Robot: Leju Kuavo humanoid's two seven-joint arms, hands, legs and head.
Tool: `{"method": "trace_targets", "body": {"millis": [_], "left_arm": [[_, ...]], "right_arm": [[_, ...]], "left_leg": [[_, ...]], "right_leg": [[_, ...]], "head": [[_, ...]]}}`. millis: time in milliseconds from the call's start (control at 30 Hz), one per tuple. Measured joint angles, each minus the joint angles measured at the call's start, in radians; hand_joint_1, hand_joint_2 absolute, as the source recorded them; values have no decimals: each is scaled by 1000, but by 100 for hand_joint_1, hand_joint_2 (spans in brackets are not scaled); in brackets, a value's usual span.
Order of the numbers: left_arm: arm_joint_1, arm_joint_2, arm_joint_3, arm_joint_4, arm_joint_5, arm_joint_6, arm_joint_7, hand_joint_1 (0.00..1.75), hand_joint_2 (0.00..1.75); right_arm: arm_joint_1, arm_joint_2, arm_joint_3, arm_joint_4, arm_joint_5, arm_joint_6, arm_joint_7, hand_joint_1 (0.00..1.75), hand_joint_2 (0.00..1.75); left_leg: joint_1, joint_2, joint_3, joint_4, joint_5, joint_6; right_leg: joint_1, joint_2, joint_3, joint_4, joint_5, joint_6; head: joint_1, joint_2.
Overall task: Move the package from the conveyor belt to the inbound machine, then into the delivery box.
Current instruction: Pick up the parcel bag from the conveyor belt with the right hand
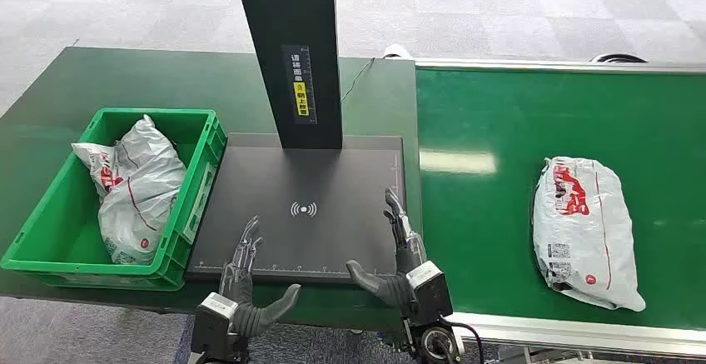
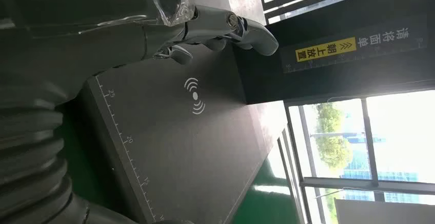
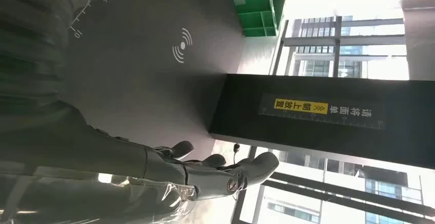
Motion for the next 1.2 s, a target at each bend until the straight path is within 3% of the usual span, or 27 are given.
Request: {"method": "trace_targets", "body": {"millis": [67,133,233,300,1067,1133,1200], "left_arm": [[1,0,0,0,0,1,0,0,175],[4,0,0,-2,0,3,0,0,175],[14,0,3,-7,0,9,0,0,175],[22,0,4,-10,0,13,0,0,175],[34,0,5,-20,0,16,0,0,175],[34,0,5,-20,-1,16,0,0,175],[35,0,4,-22,-4,14,1,0,175]], "right_arm": [[-2,0,0,0,51,-67,0,0,175],[-5,0,-2,-2,158,-191,13,0,175],[-7,-5,-6,-9,365,-360,115,0,175],[-7,-10,-11,-13,442,-417,165,0,175],[-8,-18,-35,-16,472,-434,186,0,175],[-9,-19,-38,-16,522,-454,233,0,175],[-11,-26,-51,-14,629,-488,342,0,175]], "left_leg": [[0,0,0,0,0,0],[0,0,0,0,0,0],[0,0,0,0,0,0],[0,0,0,0,0,0],[0,0,0,0,0,0],[0,0,0,0,0,0],[0,0,0,0,0,0]], "right_leg": [[0,0,0,0,0,0],[0,0,0,0,0,0],[0,0,0,0,0,0],[0,0,0,0,0,0],[0,0,0,0,0,0],[0,0,0,0,0,0],[0,0,0,0,0,0]], "head": [[0,0],[0,0],[0,0],[0,0],[0,0],[0,0],[0,0]]}}
